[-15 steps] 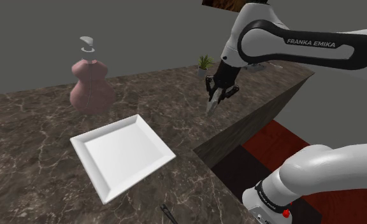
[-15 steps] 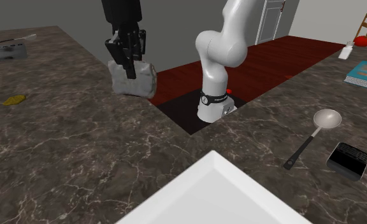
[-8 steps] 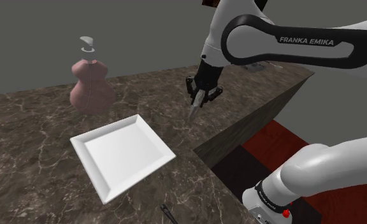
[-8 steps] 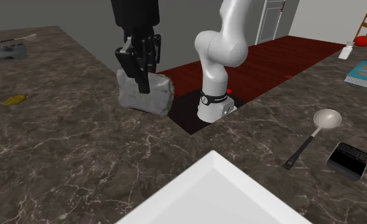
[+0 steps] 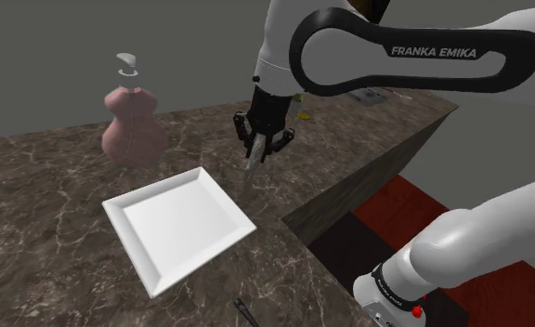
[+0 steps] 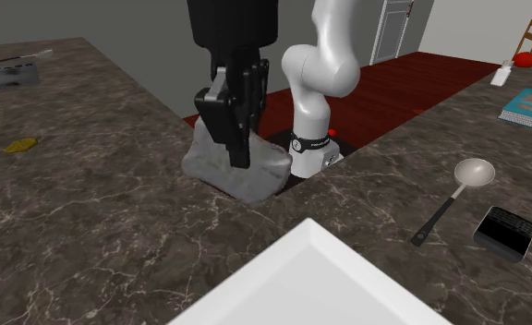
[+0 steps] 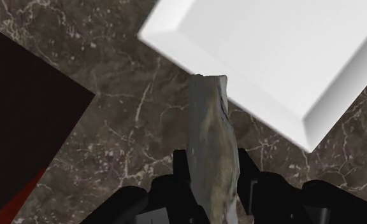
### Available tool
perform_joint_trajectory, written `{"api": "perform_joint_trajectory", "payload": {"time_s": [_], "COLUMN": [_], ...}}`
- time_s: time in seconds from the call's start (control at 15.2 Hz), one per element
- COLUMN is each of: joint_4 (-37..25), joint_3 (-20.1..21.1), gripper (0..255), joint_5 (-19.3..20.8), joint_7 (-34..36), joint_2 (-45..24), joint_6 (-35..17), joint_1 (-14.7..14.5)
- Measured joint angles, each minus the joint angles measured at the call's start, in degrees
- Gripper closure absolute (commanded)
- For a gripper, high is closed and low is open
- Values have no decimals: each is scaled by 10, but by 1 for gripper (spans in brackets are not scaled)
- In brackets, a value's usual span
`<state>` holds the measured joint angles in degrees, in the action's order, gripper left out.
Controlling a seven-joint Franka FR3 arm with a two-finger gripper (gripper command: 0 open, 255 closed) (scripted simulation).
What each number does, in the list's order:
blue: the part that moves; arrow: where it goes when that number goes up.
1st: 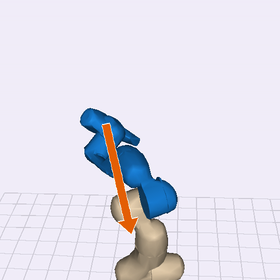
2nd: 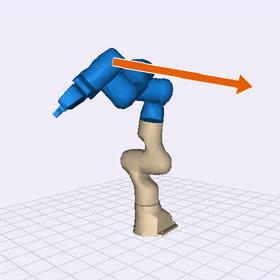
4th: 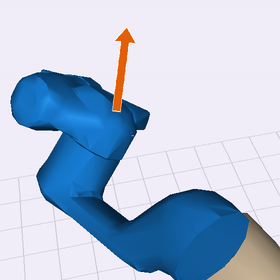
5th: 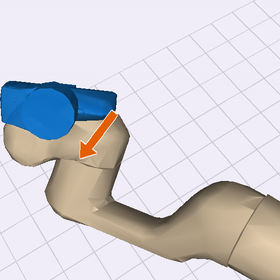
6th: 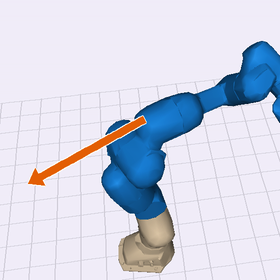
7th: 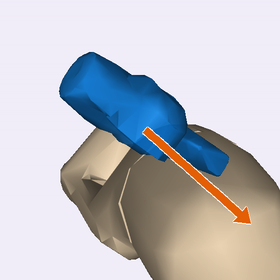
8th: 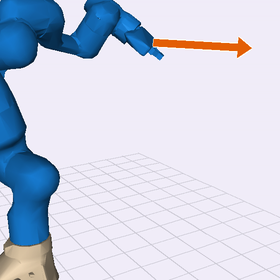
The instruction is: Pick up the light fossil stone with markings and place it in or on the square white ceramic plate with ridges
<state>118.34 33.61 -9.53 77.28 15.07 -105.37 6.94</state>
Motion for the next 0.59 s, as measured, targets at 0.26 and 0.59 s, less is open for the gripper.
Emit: {"api": "perform_joint_trajectory", "payload": {"time_s": [0.26,0.59], "joint_4": [-59,-159], "joint_3": [50,101], "gripper": [255,255], "joint_5": [30,99], "joint_7": [75,176], "joint_2": [-65,-169], "joint_6": [-2,16], "joint_1": [-11,-40]}}
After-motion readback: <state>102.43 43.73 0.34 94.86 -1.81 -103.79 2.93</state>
